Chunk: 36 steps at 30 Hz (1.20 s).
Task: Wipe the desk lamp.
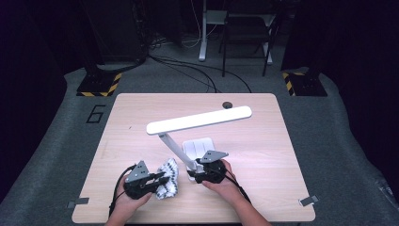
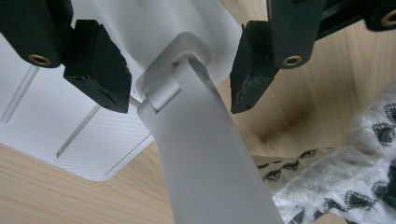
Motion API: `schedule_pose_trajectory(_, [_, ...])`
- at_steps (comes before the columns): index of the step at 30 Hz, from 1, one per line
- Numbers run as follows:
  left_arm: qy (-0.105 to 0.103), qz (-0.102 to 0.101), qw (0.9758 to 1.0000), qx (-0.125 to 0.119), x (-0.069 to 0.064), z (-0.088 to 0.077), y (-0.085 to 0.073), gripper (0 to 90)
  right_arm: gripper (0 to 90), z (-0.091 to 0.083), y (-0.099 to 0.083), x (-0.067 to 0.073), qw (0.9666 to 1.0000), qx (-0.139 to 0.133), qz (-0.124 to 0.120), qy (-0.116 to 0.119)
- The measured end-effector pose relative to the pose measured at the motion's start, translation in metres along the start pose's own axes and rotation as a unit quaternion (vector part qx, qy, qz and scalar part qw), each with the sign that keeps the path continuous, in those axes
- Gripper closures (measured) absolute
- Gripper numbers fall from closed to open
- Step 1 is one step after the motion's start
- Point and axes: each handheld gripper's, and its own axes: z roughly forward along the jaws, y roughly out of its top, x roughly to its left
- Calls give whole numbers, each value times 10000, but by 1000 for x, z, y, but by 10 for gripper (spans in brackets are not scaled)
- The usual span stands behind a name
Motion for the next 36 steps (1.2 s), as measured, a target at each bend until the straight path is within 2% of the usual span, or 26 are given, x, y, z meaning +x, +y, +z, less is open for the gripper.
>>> schedule_pose_trajectory(3, [6,-47,10000,-24,0,-1,0,759,384,3,2,0,10000,17,56,51])
schedule_pose_trajectory(6, [26,-52,10000,-61,2,-2,0,759,380,9,9,0,10000,29,-60,54])
schedule_pose_trajectory(9, [60,-12,9999,-82,3,-3,-1,759,379,12,10,0,10000,19,-60,44])
schedule_pose_trajectory(10, [76,-6,9999,-88,3,-4,-1,759,380,14,11,0,9999,80,-93,113])
schedule_pose_trajectory(15, [59,-12,10000,-67,4,-6,0,759,382,19,13,-1,9997,159,-101,174])
schedule_pose_trajectory(17, [97,-47,9999,-130,4,-5,-1,758,392,20,14,-2,9995,192,-154,182])
schedule_pose_trajectory(18, [95,-82,9998,-139,4,-6,-1,758,422,21,14,-2,9994,241,-98,209])
schedule_pose_trajectory(23, [88,-33,9999,-112,5,-7,0,758,428,22,13,-5,9994,269,-7,209])
schedule_pose_trajectory(30, [137,-76,9997,-210,5,-7,-1,758,457,21,13,0,9994,301,174,-5])
schedule_pose_trajectory(32, [126,-65,9997,-194,6,-8,0,758,465,20,12,1,9994,306,150,-38])
schedule_pose_trajectory(36, [129,-81,9997,-201,7,-9,0,758,468,17,9,4,9994,228,276,-33])
